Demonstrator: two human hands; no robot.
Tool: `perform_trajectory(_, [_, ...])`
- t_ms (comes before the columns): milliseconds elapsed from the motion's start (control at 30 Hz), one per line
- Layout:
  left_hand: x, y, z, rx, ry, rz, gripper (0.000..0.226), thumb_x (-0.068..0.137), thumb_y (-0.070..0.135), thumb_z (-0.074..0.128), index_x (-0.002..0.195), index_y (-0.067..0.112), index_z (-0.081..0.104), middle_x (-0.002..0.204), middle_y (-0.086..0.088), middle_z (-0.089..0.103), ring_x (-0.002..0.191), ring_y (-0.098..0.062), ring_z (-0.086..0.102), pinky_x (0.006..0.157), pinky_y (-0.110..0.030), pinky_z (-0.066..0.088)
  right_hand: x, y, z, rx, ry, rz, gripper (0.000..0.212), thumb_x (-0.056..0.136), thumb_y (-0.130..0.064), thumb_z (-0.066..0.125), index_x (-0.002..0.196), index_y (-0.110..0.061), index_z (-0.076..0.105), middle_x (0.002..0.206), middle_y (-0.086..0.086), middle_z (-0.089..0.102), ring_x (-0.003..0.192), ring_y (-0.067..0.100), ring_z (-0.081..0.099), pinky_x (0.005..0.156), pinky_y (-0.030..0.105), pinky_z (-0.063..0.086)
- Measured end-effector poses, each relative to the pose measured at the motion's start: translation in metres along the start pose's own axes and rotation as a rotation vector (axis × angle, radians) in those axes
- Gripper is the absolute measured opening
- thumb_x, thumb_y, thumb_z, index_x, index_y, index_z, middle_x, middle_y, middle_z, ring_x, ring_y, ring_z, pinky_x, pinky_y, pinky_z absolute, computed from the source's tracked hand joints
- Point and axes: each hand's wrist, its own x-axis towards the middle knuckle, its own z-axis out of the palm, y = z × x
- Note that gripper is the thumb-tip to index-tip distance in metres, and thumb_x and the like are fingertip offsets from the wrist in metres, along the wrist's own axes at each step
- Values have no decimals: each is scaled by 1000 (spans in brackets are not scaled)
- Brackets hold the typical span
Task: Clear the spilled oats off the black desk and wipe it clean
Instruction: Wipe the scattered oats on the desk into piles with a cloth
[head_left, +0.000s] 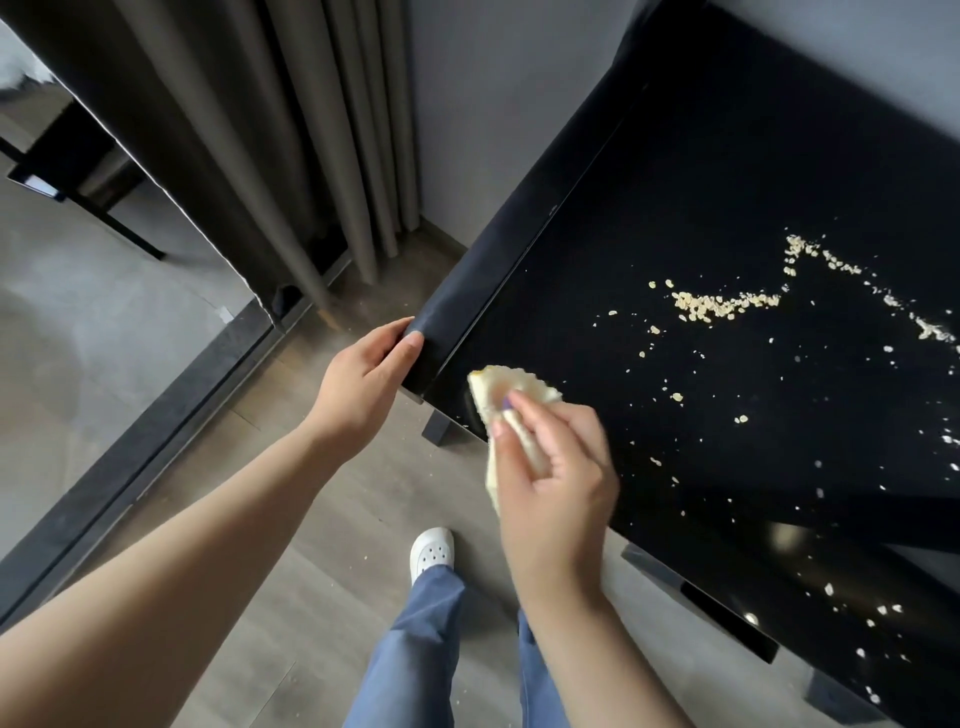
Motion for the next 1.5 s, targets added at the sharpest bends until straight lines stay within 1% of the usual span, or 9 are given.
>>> perform_trajectory(133, [2, -2, -1, -13, -15, -5, 28, 97, 33, 49, 122, 28, 62, 96, 34, 58, 88, 24, 50, 74, 5, 34, -7, -6, 32, 2, -112, -10, 27, 83, -12, 70, 110, -9, 71, 93, 3, 60, 88, 21, 61, 77, 30, 51])
perform_trajectory(367, [3, -4, -2, -7, -14, 17, 31, 97, 34, 49, 125, 26, 60, 102, 25, 61, 95, 11, 56, 73, 6, 34, -7, -4, 29, -369, -229, -88, 50, 67, -27, 84, 115, -21, 70, 94, -4, 60, 83, 21, 57, 53, 28, 49])
perform_trajectory(500, [3, -3, -3, 1, -21, 12, 36, 98, 35, 49, 130, 22, 57, 113, 15, 60, 107, 0, 53, 74, 6, 34, 2, 3, 15, -399, -235, -145, 38, 67, -27, 84, 102, -22, 73, 89, -6, 62, 78, 19, 58, 57, 26, 48])
perform_trajectory(700, [2, 2, -4, 39, -34, -3, 37, 99, 35, 47, 131, 21, 56, 112, 14, 58, 106, -2, 51, 69, 5, 33, -12, 30, -26, -414, -169, -133, 26, 71, -20, 83, 94, -19, 73, 86, -3, 63, 77, 20, 59, 62, 26, 48])
perform_trajectory(900, [-3, 12, -5, 97, -46, -12, 36, 100, 33, 43, 131, 20, 56, 110, 11, 57, 103, -6, 50, 85, -19, 34, -26, 45, -81, -457, -170, 31, 26, 67, -12, 86, 89, -17, 73, 80, -8, 59, 73, 16, 57, 65, 18, 41])
perform_trajectory(1033, [-4, 16, -5, 120, -46, -29, 35, 100, 33, 44, 129, 18, 57, 108, 10, 58, 102, -8, 50, 85, -21, 33, -12, 25, -96, -418, -114, 95, 18, 72, -18, 83, 84, -20, 69, 74, -12, 52, 69, 13, 51, 58, 15, 33])
perform_trajectory(1167, [-5, 18, -5, 103, -29, -52, 35, 99, 33, 46, 128, 17, 59, 107, 9, 59, 101, -8, 51, 85, -21, 34, 12, -1, -69, -337, -95, 15, 19, 71, -26, 82, 81, -20, 67, 84, -7, 59, 79, 15, 51, 62, 20, 35])
perform_trajectory(1300, [-4, 16, -4, 87, -22, -75, 35, 98, 34, 48, 128, 19, 59, 108, 10, 59, 102, -7, 51, 85, -19, 34, 23, -16, -14, -214, -147, -30, 22, 77, -33, 73, 77, -16, 60, 85, -3, 57, 76, 17, 54, 63, 23, 38])
perform_trajectory(1500, [-2, 13, -4, 79, -9, -69, 33, 98, 33, 48, 126, 22, 60, 107, 11, 61, 101, -7, 53, 83, -19, 34, 25, -6, 33, -334, -174, -36, 29, 76, -37, 75, 78, -19, 51, 77, -7, 55, 70, 15, 54, 53, 23, 29])
